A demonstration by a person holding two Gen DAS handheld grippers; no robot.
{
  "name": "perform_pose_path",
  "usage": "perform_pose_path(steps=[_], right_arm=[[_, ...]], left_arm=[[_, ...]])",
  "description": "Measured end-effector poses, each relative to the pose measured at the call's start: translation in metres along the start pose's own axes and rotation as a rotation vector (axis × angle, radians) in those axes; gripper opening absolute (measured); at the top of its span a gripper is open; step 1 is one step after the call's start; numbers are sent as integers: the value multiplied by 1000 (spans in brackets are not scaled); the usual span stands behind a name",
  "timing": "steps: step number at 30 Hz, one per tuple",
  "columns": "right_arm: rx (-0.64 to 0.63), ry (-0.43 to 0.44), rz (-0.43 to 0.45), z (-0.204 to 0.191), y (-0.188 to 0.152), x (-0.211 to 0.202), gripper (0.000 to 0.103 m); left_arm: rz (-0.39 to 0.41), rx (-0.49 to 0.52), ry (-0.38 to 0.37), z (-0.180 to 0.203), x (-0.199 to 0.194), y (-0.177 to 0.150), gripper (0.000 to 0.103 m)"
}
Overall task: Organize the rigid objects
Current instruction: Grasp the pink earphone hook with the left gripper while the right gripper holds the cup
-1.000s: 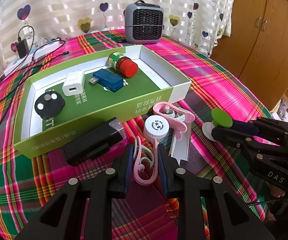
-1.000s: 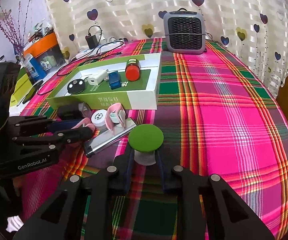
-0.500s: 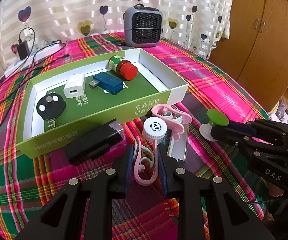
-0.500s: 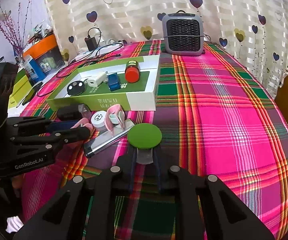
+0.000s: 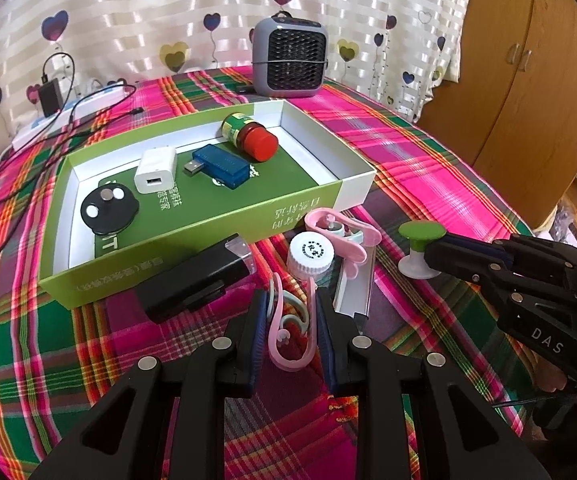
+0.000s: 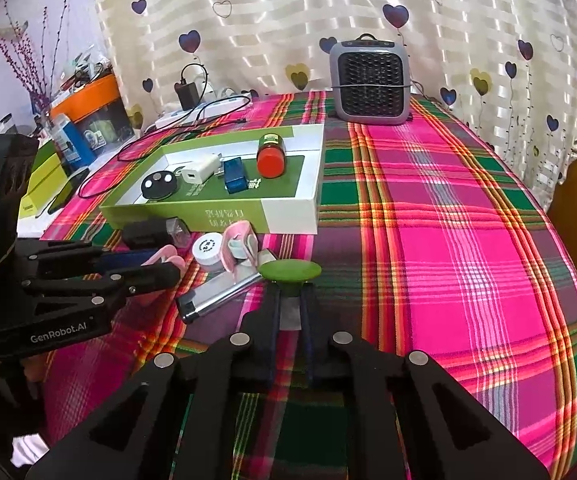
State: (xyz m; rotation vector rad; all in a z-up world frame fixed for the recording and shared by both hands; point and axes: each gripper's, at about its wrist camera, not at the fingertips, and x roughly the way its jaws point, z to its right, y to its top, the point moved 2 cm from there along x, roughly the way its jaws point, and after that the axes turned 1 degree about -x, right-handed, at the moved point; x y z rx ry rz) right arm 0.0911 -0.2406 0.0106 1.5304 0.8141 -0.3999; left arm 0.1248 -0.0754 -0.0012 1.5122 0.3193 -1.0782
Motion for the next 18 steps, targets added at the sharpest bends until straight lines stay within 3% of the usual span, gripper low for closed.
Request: perform_pose_path(steps=[8, 18], right_arm=[[-40, 19, -87, -7, -3, 18, 16], [43, 70, -98, 2, 7, 26, 18]], left_arm=[[-3, -8, -6, -2, 1, -3, 22], [-13, -18, -10, -2, 3, -2, 22]])
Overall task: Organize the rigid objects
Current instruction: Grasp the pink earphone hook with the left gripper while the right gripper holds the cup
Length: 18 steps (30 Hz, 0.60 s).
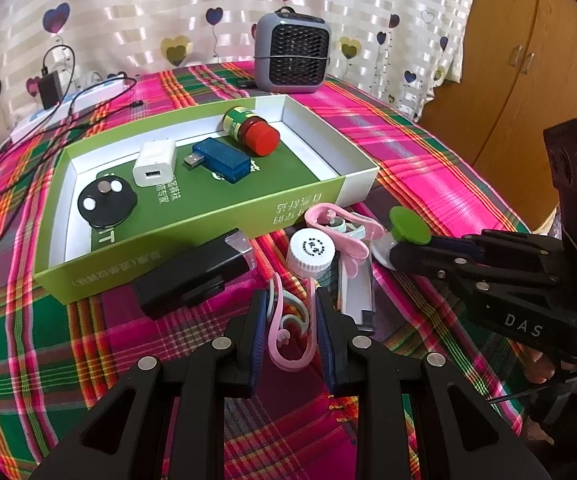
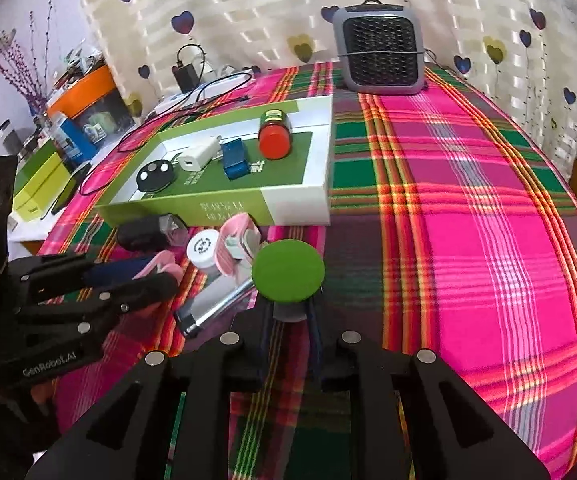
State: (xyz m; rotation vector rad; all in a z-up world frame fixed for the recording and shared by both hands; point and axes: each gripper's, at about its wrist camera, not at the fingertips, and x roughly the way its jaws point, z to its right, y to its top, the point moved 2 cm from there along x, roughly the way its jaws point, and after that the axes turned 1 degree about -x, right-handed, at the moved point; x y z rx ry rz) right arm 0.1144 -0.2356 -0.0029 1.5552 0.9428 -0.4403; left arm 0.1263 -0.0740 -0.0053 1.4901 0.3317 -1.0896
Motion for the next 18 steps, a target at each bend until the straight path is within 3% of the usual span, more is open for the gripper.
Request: perform_pose_path(steps=[11, 14, 18], right_arm=[[-60, -22, 7, -9, 10, 6, 20], [-67, -8, -17, -10, 12, 13, 33], [-99, -35, 6, -14, 16, 12, 35]], left_arm=[[-3, -5, -4, 0, 0, 1, 22], [-5, -9, -7, -1, 1, 2, 22], [-8, -19, -16, -3, 2, 2, 22]])
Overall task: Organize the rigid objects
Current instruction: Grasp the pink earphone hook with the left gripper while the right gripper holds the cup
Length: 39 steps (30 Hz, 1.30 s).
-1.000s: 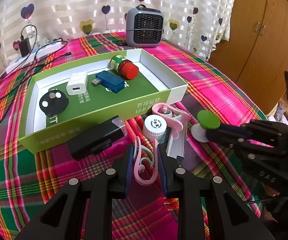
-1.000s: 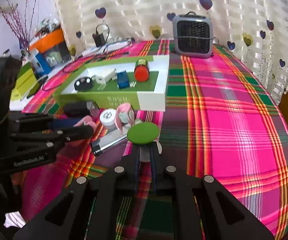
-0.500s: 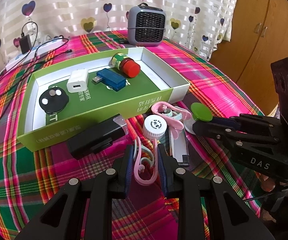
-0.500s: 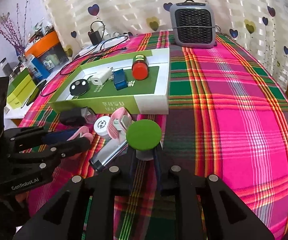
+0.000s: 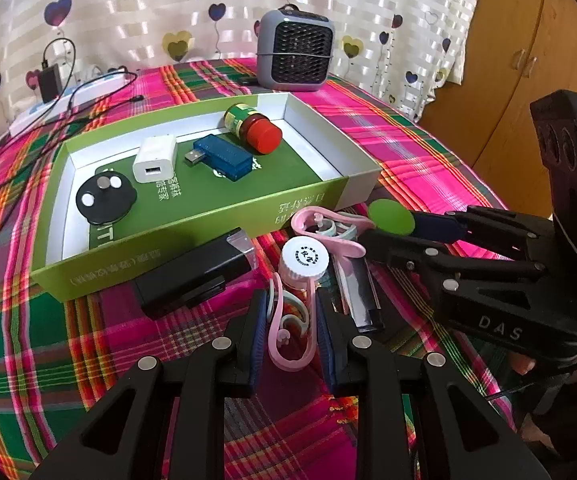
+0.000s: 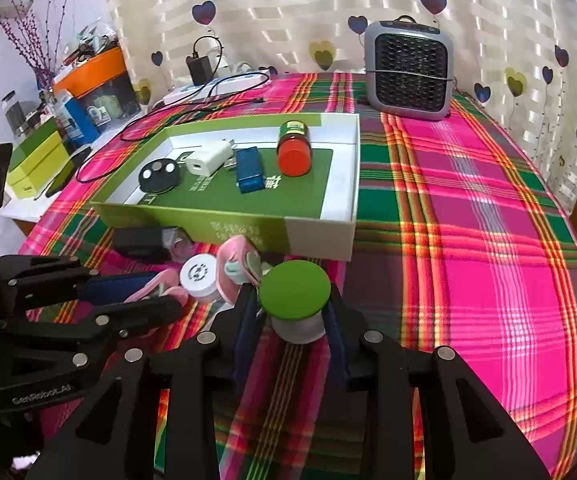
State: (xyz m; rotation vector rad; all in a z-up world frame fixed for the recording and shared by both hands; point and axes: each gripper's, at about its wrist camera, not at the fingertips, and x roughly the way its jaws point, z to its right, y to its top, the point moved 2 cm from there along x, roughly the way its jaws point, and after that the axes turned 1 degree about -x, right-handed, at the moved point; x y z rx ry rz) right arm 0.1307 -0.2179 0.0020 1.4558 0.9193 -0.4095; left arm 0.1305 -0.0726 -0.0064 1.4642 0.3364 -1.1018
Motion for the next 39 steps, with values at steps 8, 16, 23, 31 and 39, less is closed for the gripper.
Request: perform_pose_path(steps=[8, 16, 23, 31, 39], right_arm=[[18, 15, 10, 3, 1, -1, 23], [43, 17, 31, 7, 2, -4, 18], [42, -5, 81, 6, 5, -17, 18], [38, -4, 96, 4, 15, -25, 18], [25, 1, 113, 2, 29, -30, 18]], left_arm=[[4, -3, 0, -2, 0, 2, 22], [15, 1, -1, -1, -7, 4, 22], [35, 8, -1, 1, -18, 10, 22], [47, 12, 5, 1, -28, 20, 22], [66, 3, 14, -7, -35, 35, 22]])
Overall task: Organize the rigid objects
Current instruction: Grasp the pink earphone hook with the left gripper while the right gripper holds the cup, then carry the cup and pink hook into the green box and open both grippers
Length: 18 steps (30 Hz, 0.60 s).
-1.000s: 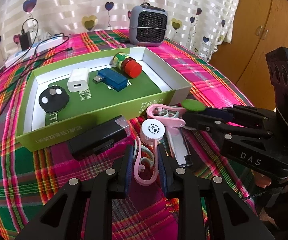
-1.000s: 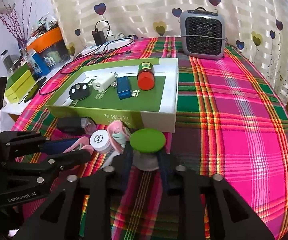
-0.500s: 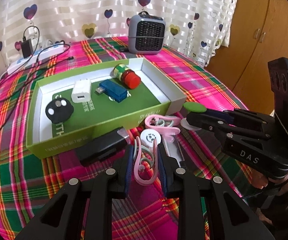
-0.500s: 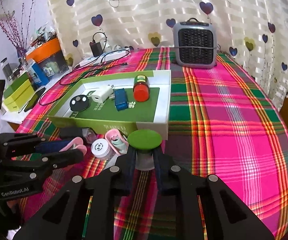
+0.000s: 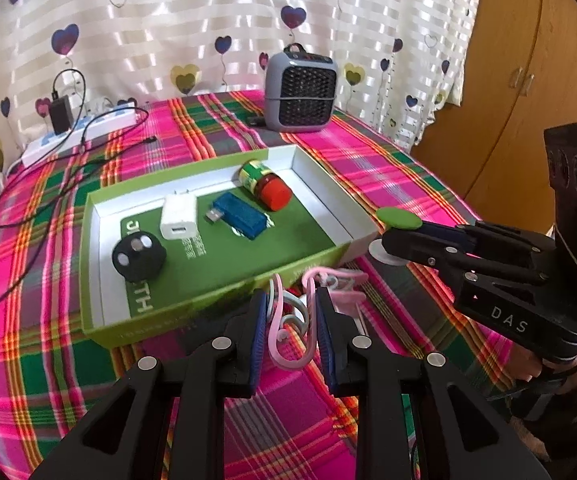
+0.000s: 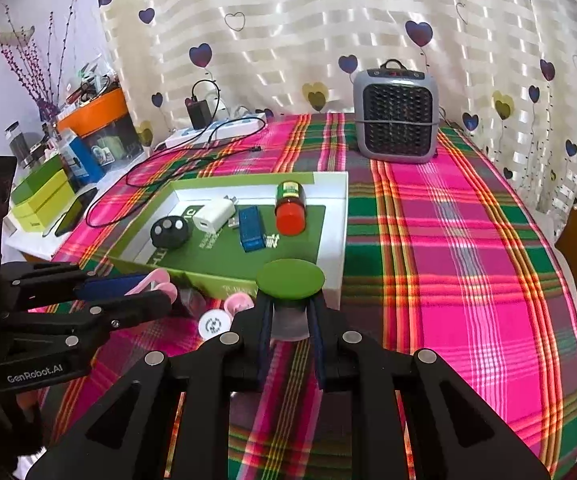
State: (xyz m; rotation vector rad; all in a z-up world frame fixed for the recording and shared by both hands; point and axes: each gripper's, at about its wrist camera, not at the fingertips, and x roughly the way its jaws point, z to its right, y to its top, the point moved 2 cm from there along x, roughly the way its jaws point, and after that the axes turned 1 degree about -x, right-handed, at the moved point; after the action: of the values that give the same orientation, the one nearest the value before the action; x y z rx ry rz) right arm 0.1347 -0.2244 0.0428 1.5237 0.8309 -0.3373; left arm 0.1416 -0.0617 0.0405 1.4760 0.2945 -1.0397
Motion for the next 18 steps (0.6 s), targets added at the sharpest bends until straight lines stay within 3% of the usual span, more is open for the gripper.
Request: perform_pose_path(steps=[18], right_arm=[[2, -1, -29, 14, 33, 40, 18]], left_arm=[[-26, -57, 3, -29, 33, 31, 22]])
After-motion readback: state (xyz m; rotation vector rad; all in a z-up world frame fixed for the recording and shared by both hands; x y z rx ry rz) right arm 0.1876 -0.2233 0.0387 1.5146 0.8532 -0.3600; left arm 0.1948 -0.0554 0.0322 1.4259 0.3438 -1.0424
